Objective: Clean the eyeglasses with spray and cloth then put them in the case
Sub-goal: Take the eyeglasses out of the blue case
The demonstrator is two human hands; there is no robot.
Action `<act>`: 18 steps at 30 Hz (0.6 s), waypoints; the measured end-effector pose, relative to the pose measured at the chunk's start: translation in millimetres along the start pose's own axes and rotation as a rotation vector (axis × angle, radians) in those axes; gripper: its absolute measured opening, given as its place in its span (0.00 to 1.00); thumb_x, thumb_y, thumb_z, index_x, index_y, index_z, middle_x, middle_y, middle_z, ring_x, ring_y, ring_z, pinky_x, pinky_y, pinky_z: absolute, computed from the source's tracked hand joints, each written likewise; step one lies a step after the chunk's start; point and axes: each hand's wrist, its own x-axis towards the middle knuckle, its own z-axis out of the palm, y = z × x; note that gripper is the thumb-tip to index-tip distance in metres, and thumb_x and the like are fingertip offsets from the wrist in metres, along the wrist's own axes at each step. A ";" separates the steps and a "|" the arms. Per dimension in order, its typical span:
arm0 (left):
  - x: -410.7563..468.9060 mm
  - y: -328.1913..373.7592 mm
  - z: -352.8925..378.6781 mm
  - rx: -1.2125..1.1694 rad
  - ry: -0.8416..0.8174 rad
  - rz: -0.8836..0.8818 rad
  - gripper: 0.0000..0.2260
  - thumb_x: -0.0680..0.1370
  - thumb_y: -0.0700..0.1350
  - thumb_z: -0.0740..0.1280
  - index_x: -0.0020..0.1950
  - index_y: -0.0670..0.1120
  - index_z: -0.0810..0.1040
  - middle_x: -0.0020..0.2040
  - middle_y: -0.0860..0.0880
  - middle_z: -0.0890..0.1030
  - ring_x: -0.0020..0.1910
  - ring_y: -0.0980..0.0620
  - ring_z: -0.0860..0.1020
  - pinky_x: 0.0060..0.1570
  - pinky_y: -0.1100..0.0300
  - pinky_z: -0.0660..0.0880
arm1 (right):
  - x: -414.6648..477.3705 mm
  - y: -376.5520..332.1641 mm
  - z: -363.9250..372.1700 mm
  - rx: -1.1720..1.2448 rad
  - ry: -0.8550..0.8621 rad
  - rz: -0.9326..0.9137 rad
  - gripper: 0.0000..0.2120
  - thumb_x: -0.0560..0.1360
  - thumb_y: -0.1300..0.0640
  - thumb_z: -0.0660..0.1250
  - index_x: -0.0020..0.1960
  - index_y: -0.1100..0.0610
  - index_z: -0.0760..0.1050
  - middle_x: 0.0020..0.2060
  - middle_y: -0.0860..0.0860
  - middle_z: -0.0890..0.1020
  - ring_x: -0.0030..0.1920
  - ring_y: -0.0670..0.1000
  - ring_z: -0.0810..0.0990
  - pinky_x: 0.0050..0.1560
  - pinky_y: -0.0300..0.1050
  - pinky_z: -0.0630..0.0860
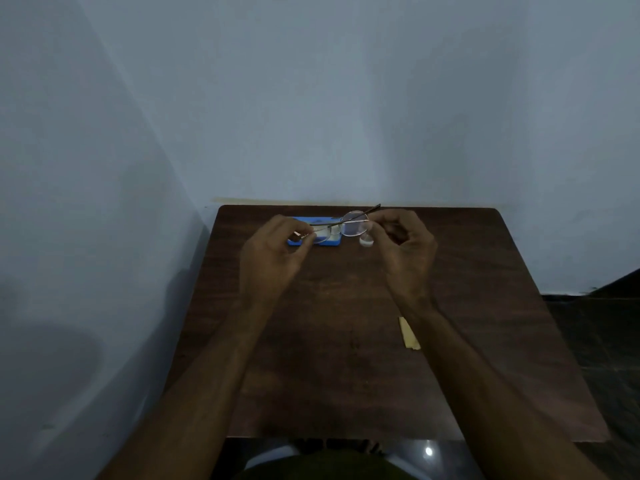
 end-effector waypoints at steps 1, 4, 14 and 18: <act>0.5 -0.3 -0.4 0.074 -0.010 0.055 0.04 0.80 0.45 0.75 0.52 0.46 0.85 0.50 0.49 0.85 0.50 0.53 0.82 0.47 0.54 0.81 | -0.4 0.3 -1.8 0.008 -0.005 0.008 0.05 0.75 0.63 0.77 0.50 0.58 0.83 0.46 0.52 0.86 0.49 0.55 0.86 0.52 0.58 0.84; 3.9 0.0 -0.9 0.160 0.019 0.151 0.04 0.81 0.44 0.73 0.52 0.44 0.85 0.48 0.47 0.85 0.48 0.47 0.81 0.45 0.48 0.80 | -1.9 2.1 -7.5 0.003 -0.026 0.028 0.06 0.76 0.63 0.76 0.52 0.58 0.83 0.47 0.52 0.86 0.51 0.55 0.86 0.53 0.57 0.84; 8.7 31.1 9.3 -0.277 0.296 -0.285 0.04 0.79 0.42 0.76 0.52 0.44 0.86 0.45 0.52 0.87 0.45 0.55 0.85 0.49 0.55 0.84 | -8.4 10.7 -16.9 0.068 0.010 0.158 0.06 0.76 0.66 0.76 0.52 0.62 0.83 0.47 0.56 0.87 0.50 0.58 0.87 0.54 0.60 0.84; 5.3 31.4 12.3 -0.368 0.304 -0.381 0.04 0.79 0.43 0.77 0.51 0.44 0.87 0.44 0.51 0.87 0.45 0.54 0.86 0.49 0.55 0.84 | -6.5 10.6 -21.0 -0.147 -0.076 0.044 0.06 0.76 0.64 0.75 0.51 0.57 0.82 0.47 0.51 0.85 0.47 0.49 0.85 0.50 0.51 0.84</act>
